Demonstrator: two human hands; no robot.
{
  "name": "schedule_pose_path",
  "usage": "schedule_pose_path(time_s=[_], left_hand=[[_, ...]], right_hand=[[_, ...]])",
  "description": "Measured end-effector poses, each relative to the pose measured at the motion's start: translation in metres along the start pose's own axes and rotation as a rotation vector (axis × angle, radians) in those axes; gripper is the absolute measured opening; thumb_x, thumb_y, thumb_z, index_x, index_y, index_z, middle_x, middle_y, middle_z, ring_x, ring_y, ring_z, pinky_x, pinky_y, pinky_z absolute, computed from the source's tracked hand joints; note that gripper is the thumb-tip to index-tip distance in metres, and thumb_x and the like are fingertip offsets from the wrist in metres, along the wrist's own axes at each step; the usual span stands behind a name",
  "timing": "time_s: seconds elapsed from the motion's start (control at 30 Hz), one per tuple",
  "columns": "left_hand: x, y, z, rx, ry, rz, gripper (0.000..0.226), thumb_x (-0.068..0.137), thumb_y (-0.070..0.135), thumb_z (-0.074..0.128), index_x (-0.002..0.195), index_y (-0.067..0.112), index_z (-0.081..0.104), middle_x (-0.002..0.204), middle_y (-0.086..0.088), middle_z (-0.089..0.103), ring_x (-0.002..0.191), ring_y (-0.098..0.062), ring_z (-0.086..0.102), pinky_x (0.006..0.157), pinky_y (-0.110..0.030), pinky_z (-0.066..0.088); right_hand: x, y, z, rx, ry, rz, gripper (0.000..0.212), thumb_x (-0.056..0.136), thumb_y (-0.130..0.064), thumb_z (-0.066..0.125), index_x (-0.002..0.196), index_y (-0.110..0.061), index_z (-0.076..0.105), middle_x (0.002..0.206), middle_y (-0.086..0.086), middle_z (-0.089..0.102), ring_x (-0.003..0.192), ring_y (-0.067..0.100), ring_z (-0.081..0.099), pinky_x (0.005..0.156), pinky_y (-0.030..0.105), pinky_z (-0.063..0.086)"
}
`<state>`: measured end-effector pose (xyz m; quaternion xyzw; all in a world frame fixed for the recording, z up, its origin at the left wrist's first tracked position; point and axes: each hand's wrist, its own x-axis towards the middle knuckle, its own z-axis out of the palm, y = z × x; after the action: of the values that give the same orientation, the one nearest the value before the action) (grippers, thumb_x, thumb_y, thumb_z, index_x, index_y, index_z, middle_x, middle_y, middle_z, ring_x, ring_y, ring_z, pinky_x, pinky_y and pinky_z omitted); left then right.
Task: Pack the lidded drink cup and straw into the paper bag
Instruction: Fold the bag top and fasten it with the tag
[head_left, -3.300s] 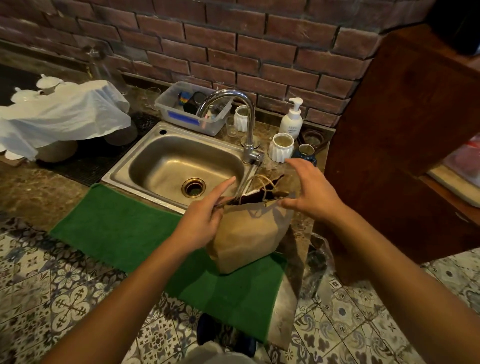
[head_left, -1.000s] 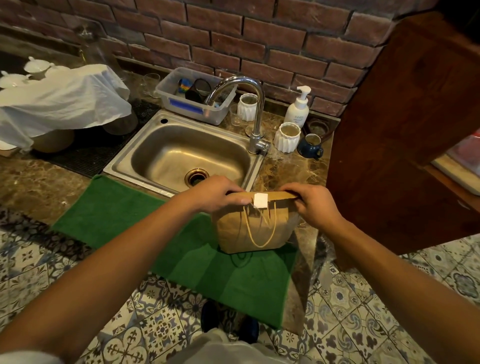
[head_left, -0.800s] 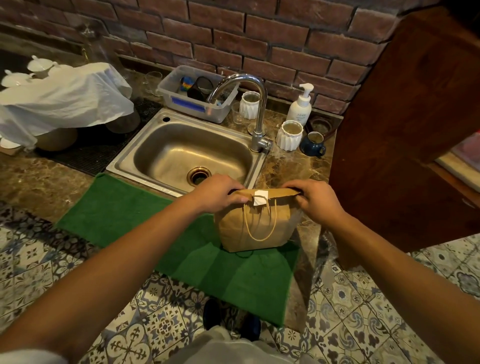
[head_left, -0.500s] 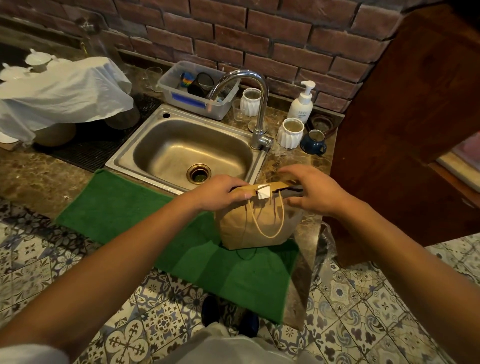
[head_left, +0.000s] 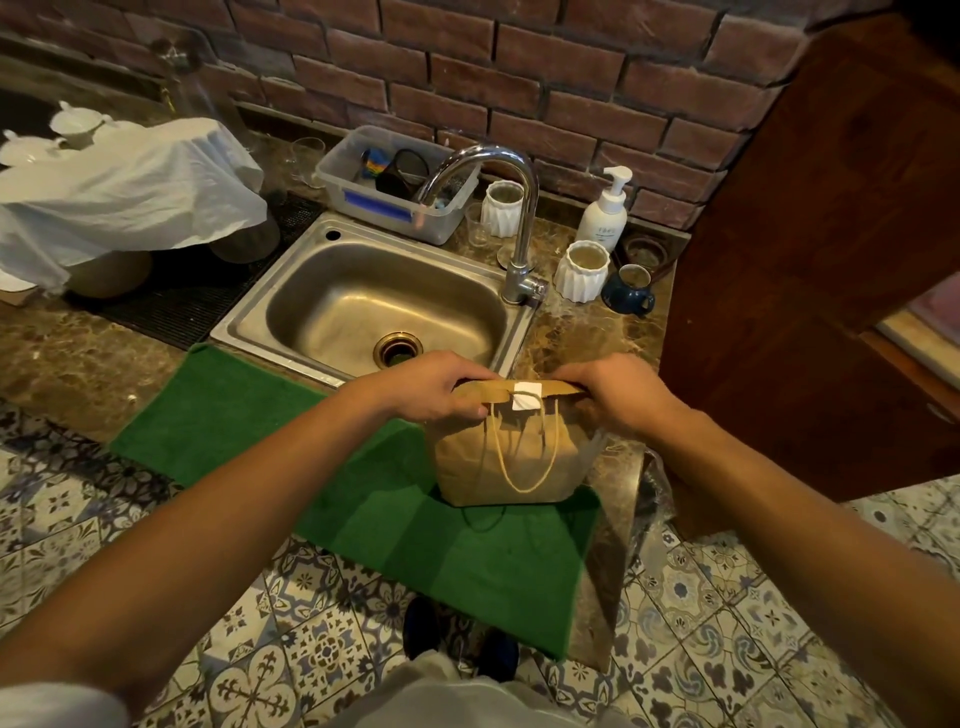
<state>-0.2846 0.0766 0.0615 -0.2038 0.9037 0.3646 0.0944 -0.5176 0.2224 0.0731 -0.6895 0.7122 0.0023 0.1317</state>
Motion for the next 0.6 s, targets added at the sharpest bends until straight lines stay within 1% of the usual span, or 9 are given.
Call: schedule_pose_path(time_s=[0.07, 0.13, 0.2, 0.27, 0.33, 0.4, 0.43, 0.5, 0.6], left_hand=[[0.002, 0.002, 0.002, 0.099, 0.043, 0.003, 0.051, 0.085, 0.035, 0.07, 0.135, 0.033, 0.058, 0.118, 0.003, 0.07, 0.104, -0.018, 0.063, 0.089, -0.037, 0.051], [0.004, 0.003, 0.002, 0.165, 0.116, 0.013, 0.04, 0.089, 0.029, 0.067, 0.129, 0.033, 0.064, 0.115, 0.003, 0.073, 0.104, -0.02, 0.064, 0.088, -0.038, 0.051], [0.005, 0.004, 0.002, 0.216, 0.172, 0.0, 0.037, 0.092, 0.023, 0.064, 0.127, 0.034, 0.066, 0.117, 0.003, 0.073, 0.107, -0.021, 0.065, 0.089, -0.037, 0.052], [0.004, 0.003, 0.003, 0.227, 0.197, -0.005, 0.039, 0.093, 0.027, 0.061, 0.13, 0.038, 0.063, 0.119, 0.004, 0.073, 0.109, -0.021, 0.065, 0.09, -0.037, 0.052], [0.003, -0.001, 0.006, 0.183, 0.199, -0.002, 0.05, 0.095, 0.025, 0.058, 0.138, 0.049, 0.051, 0.125, 0.003, 0.071, 0.109, -0.018, 0.066, 0.094, -0.037, 0.053], [-0.001, -0.005, 0.006, 0.112, 0.198, 0.024, 0.068, 0.093, 0.012, 0.056, 0.139, 0.06, 0.04, 0.132, 0.003, 0.068, 0.115, -0.016, 0.065, 0.1, -0.038, 0.052], [-0.003, -0.007, 0.006, 0.035, 0.212, 0.044, 0.072, 0.092, 0.006, 0.055, 0.137, 0.061, 0.044, 0.135, 0.005, 0.066, 0.12, -0.014, 0.063, 0.103, -0.038, 0.051], [-0.006, -0.013, 0.008, -0.128, 0.252, 0.073, 0.068, 0.088, -0.006, 0.056, 0.125, 0.052, 0.063, 0.135, 0.008, 0.065, 0.125, -0.011, 0.06, 0.106, -0.039, 0.05], [-0.007, -0.022, 0.015, -0.224, 0.273, 0.063, 0.056, 0.084, -0.012, 0.06, 0.102, 0.038, 0.078, 0.132, 0.009, 0.067, 0.125, -0.011, 0.06, 0.108, -0.043, 0.049]], right_hand=[[-0.002, 0.005, 0.005, -0.01, 0.119, -0.033, 0.035, 0.091, -0.028, 0.059, 0.123, -0.04, 0.069, 0.1, -0.006, 0.079, 0.091, 0.023, 0.074, 0.075, 0.039, 0.058], [-0.005, 0.007, 0.01, -0.012, 0.187, -0.089, 0.035, 0.093, -0.033, 0.052, 0.122, -0.038, 0.07, 0.102, -0.006, 0.08, 0.091, 0.023, 0.075, 0.071, 0.039, 0.058], [-0.009, 0.007, 0.015, -0.004, 0.234, -0.144, 0.041, 0.098, -0.043, 0.041, 0.127, -0.034, 0.068, 0.111, -0.006, 0.079, 0.097, 0.023, 0.075, 0.071, 0.04, 0.058], [-0.013, 0.006, 0.017, -0.015, 0.279, -0.182, 0.052, 0.098, -0.048, 0.035, 0.139, -0.03, 0.062, 0.117, -0.002, 0.077, 0.098, 0.025, 0.075, 0.07, 0.041, 0.059], [-0.017, 0.005, 0.019, -0.03, 0.281, -0.218, 0.055, 0.099, -0.045, 0.035, 0.15, -0.03, 0.051, 0.12, 0.0, 0.075, 0.097, 0.025, 0.074, 0.069, 0.041, 0.06], [-0.019, 0.005, 0.017, 0.015, 0.277, -0.24, 0.056, 0.097, -0.04, 0.041, 0.153, -0.032, 0.045, 0.124, 0.0, 0.073, 0.101, 0.026, 0.073, 0.073, 0.043, 0.06], [-0.019, 0.007, 0.017, 0.059, 0.28, -0.242, 0.057, 0.096, -0.033, 0.048, 0.153, -0.034, 0.045, 0.127, 0.0, 0.072, 0.104, 0.027, 0.072, 0.075, 0.044, 0.061], [-0.022, 0.012, 0.019, 0.111, 0.281, -0.243, 0.064, 0.094, -0.022, 0.064, 0.152, -0.038, 0.043, 0.133, -0.003, 0.07, 0.111, 0.026, 0.071, 0.079, 0.045, 0.061], [-0.025, 0.016, 0.024, 0.096, 0.268, -0.247, 0.066, 0.095, -0.019, 0.065, 0.152, -0.041, 0.041, 0.142, -0.003, 0.064, 0.12, 0.025, 0.067, 0.084, 0.046, 0.06]])
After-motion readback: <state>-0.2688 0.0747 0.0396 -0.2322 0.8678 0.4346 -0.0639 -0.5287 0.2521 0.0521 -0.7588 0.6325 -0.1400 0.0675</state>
